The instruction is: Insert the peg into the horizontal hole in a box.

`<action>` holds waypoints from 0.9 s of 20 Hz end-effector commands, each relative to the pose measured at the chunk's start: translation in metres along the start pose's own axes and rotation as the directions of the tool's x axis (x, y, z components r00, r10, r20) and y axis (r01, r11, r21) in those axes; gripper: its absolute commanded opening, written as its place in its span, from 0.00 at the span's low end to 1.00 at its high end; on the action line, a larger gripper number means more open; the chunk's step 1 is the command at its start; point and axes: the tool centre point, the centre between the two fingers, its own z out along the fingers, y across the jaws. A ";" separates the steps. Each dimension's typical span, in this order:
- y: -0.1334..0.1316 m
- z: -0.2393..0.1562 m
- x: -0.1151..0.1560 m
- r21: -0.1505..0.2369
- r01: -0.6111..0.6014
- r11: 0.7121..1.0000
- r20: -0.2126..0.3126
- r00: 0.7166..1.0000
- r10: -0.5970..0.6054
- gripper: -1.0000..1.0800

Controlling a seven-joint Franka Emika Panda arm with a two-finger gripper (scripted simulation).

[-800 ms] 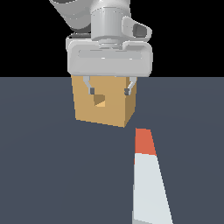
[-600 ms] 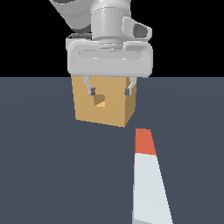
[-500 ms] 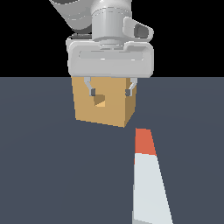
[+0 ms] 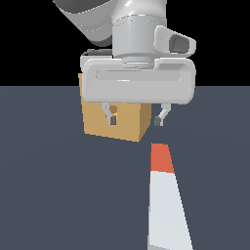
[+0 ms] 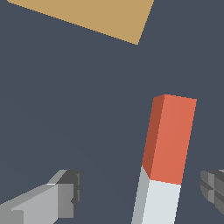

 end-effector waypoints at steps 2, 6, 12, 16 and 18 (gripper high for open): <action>0.014 0.017 -0.029 -0.003 -0.050 0.999 -0.003 0.999 0.049 0.96; 0.027 0.035 -0.059 -0.007 -0.102 0.995 -0.008 0.995 0.102 0.96; 0.039 0.051 -0.088 -0.010 -0.151 0.988 -0.013 0.988 0.151 0.96; 0.043 0.056 -0.097 -0.011 -0.166 0.986 -0.015 0.986 0.166 0.96; 0.043 0.057 -0.098 -0.011 -0.168 0.986 -0.015 0.986 0.168 0.96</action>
